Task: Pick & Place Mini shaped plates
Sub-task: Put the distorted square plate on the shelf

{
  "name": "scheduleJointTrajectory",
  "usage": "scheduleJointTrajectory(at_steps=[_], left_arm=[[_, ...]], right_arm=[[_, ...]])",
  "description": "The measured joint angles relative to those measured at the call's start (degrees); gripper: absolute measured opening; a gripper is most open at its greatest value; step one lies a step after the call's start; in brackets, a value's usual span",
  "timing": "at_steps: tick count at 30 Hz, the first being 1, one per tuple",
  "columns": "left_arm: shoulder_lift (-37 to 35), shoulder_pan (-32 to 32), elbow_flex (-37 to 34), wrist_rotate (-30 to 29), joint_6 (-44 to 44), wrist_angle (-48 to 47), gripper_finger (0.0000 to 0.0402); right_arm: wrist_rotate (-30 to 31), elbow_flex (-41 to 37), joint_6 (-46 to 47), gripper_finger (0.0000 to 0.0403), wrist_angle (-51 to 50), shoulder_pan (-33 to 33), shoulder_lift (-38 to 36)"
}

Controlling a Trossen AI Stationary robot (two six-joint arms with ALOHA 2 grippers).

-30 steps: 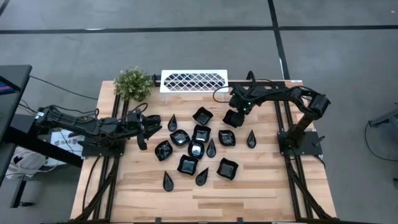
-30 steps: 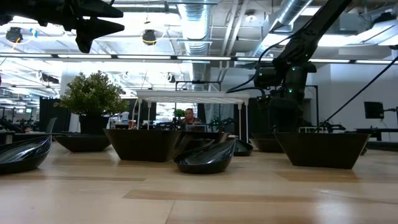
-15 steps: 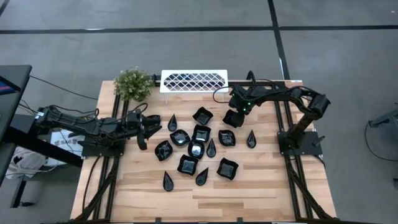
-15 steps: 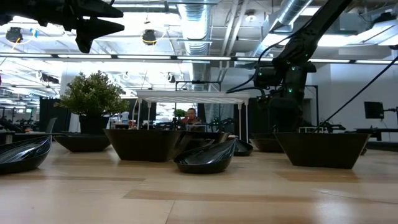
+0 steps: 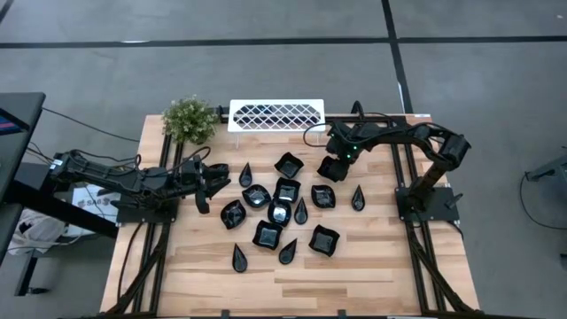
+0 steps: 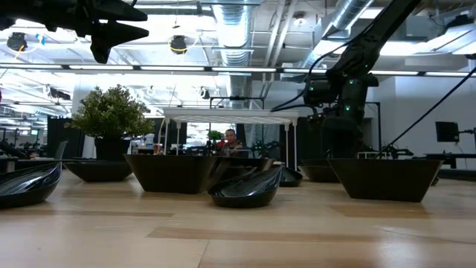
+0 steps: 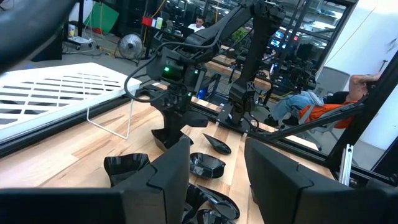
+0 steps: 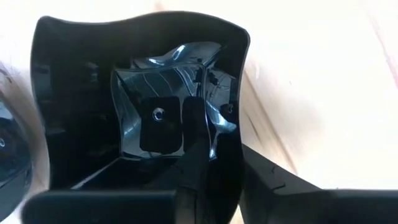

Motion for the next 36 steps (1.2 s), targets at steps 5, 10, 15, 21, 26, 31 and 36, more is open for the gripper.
scheduleJointTrajectory(at_steps=[5,10,15,21,26,31,36], left_arm=[[0.0,0.0,0.0,0.0,0.0,0.0,0.0155],[0.0,0.0,0.0,0.0,0.0,0.0,0.0155],[0.0,0.0,0.0,0.0,0.0,0.0,0.0155],[0.0,0.0,0.0,0.0,-1.3,0.0,0.0155],[0.0,0.0,0.0,0.0,-1.3,0.0,0.0155],[0.0,0.0,0.0,0.0,-1.3,0.0,0.0155],[0.0,0.0,0.0,0.0,-1.3,0.0,0.0155]], right_arm=[[0.0,0.0,0.0,0.0033,-1.5,0.0,-0.1],[-0.8,0.0,0.0,0.0005,-1.9,0.0,-0.1],[-2.1,0.0,0.0,0.0008,-1.9,0.0,-0.1],[-2.9,2.4,0.0,0.0002,-4.1,0.3,-0.1],[-2.9,7.3,-1.3,0.0003,-9.3,0.8,0.0],[-2.9,12.0,-4.1,0.0002,-16.7,2.0,0.0],[-3.0,15.7,-5.7,0.0001,-23.4,3.3,0.0]])
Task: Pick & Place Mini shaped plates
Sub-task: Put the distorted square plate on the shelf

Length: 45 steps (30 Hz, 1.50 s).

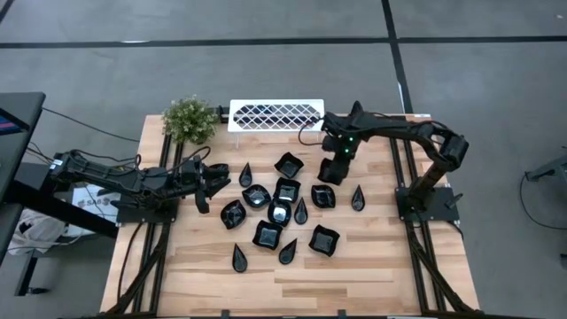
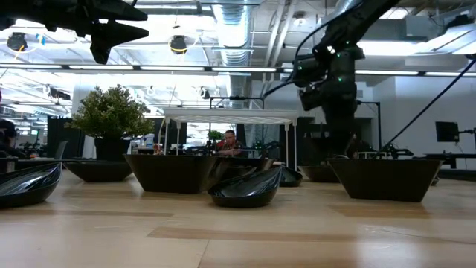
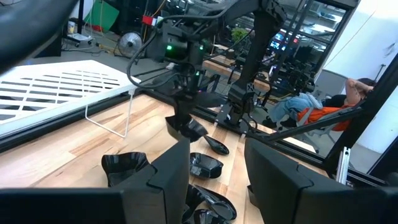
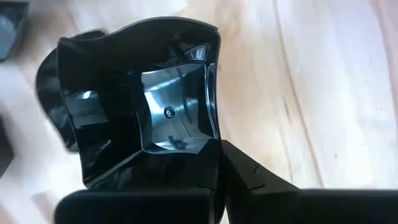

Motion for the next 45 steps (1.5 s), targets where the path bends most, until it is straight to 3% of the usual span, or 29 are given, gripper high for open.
scheduleJointTrajectory(at_steps=[23,35,45], left_arm=[[0.0,0.0,0.0,-1.6,0.0,0.0,0.0155],[0.0,0.0,0.0,-1.6,0.0,0.0,0.0155],[0.0,0.0,0.0,-1.6,0.0,0.0,0.0155]], right_arm=[[-4.5,18.3,-1.2,0.0001,-9.4,4.9,0.0],[-4.4,26.9,0.2,0.0000,-9.1,5.5,0.0],[-4.1,28.5,1.7,0.0000,-1.9,1.3,0.0]])
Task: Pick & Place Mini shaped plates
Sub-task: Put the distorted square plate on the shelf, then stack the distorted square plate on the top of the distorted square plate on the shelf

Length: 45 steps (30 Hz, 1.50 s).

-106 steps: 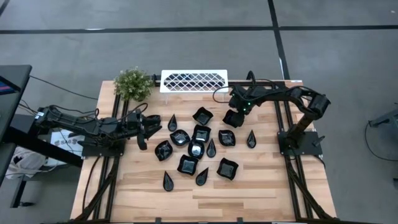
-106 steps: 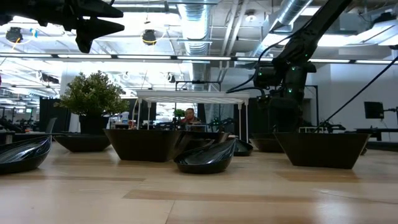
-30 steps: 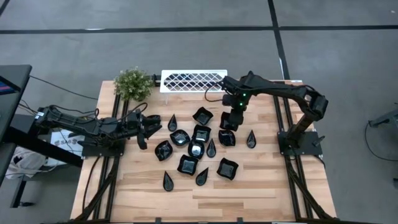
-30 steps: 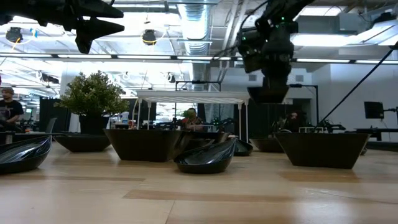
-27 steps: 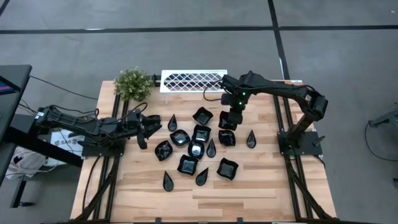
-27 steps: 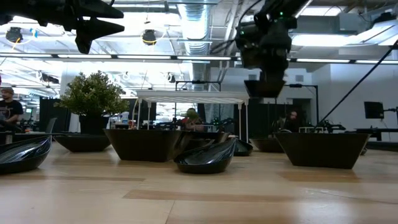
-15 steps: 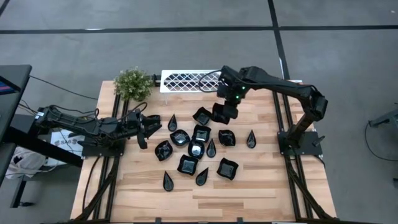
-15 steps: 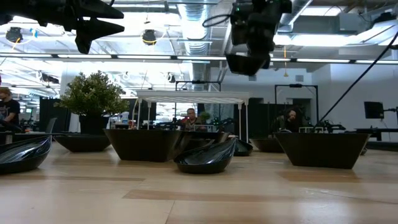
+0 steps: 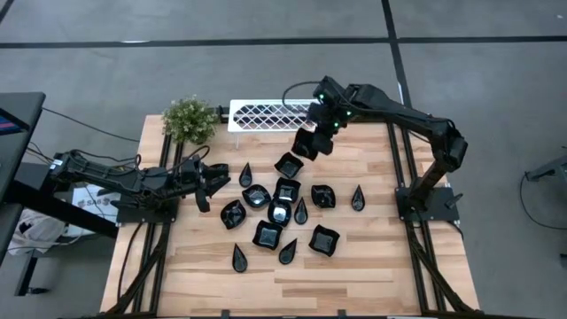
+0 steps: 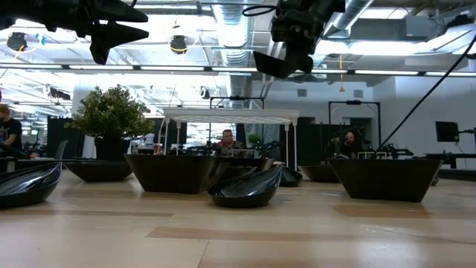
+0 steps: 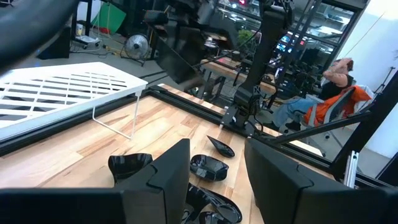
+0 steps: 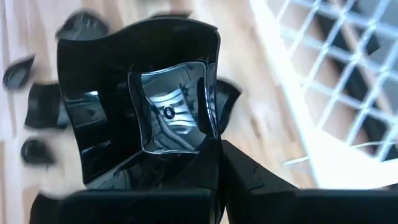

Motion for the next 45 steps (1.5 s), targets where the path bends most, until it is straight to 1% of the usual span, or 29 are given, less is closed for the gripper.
scheduleJointTrajectory(at_steps=[8,13,22,28,31,40,45], left_arm=[[0.0,0.0,0.0,-0.8,0.0,0.0,0.0155],[0.0,0.0,0.0,-0.9,0.0,0.0,0.0155],[0.0,0.0,0.0,-1.1,0.0,0.0,0.0155],[0.0,0.0,0.0,-1.1,0.0,0.0,0.0155],[0.0,0.0,0.0,-1.1,0.0,0.0,0.0155],[0.0,0.0,0.0,-1.1,0.0,0.0,0.0155],[0.0,0.0,0.0,-1.1,0.0,0.0,0.0155]], right_arm=[[0.4,0.0,4.6,0.0000,9.0,-5.3,1.3],[3.4,0.1,8.7,0.0000,12.4,-8.4,3.0],[3.2,-0.1,13.4,0.0000,11.2,-14.3,8.8],[2.6,-0.1,13.5,0.0001,11.2,-15.8,9.6],[2.6,-0.1,13.5,0.0012,11.1,-15.7,9.6],[2.6,-0.1,13.5,0.0072,11.1,-15.5,9.6],[2.7,-0.1,13.1,0.0084,11.3,-15.6,9.1]])
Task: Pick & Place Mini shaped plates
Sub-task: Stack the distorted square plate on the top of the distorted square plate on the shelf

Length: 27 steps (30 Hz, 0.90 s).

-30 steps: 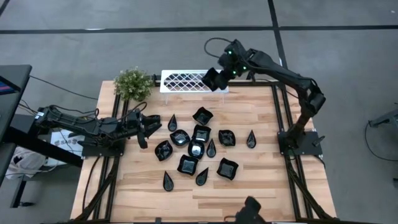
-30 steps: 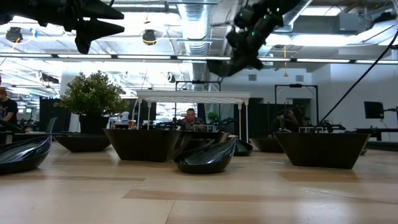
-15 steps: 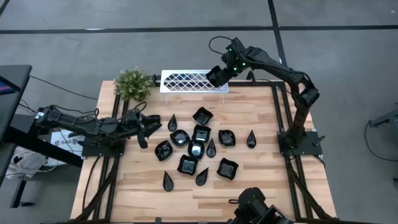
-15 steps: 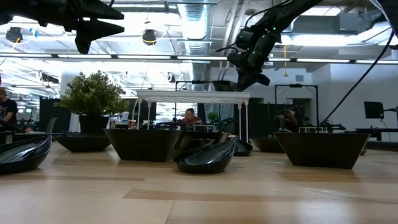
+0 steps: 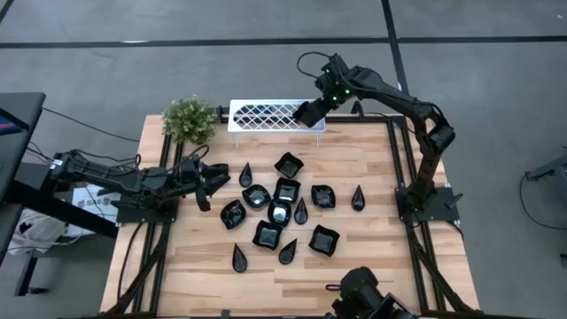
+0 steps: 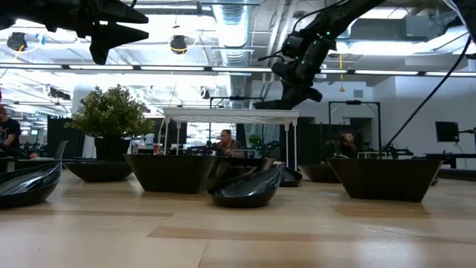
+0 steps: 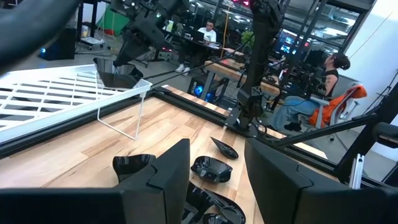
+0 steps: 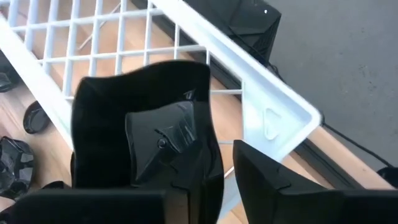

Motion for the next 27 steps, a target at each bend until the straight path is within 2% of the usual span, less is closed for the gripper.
scheduleJointTrajectory(at_steps=[11,20,27], left_arm=[[0.0,0.0,0.0,0.0,0.0,0.0,0.0155],[0.0,0.0,0.0,0.0,0.0,0.0,0.0155],[0.0,0.0,0.0,0.0,0.1,0.0,0.0155]], right_arm=[[0.0,0.0,-0.2,0.0077,0.2,-0.2,-5.7],[0.1,0.0,-2.2,0.0077,-0.9,0.3,-13.1],[4.4,0.0,-7.1,0.0077,-7.3,3.1,-19.3]])
